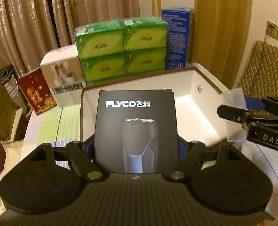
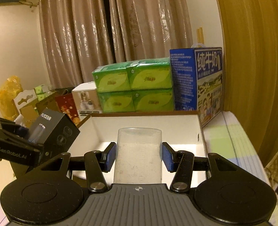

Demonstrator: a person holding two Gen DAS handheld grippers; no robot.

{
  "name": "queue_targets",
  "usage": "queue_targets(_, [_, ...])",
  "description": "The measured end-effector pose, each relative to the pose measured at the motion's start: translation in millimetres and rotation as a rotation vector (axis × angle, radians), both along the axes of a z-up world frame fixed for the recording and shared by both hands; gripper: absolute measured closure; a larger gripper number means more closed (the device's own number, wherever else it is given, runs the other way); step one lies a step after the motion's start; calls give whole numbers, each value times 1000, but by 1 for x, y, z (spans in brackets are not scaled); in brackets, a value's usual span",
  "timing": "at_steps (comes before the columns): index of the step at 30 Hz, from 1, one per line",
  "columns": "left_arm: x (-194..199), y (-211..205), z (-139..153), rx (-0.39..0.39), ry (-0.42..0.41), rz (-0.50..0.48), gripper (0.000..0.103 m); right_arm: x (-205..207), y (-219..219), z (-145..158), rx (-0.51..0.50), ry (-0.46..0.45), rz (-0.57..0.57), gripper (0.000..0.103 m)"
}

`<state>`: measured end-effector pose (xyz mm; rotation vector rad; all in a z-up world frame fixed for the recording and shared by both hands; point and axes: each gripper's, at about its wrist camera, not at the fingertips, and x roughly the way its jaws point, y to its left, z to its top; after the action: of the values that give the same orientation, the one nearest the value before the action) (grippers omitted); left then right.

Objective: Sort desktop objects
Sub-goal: 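Lower the shaver box and clear cup into the open box and release both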

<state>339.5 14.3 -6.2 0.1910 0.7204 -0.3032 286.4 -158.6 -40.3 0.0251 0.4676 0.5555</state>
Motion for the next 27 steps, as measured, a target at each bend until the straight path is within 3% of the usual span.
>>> queue_targets(14, [79,-19,-26,15,54,55,27,68,19,2,-104,68,-29,54])
queue_targets(27, [115,-18,-85,53,264,139,27,94,38,-33,-216,176,-17,54])
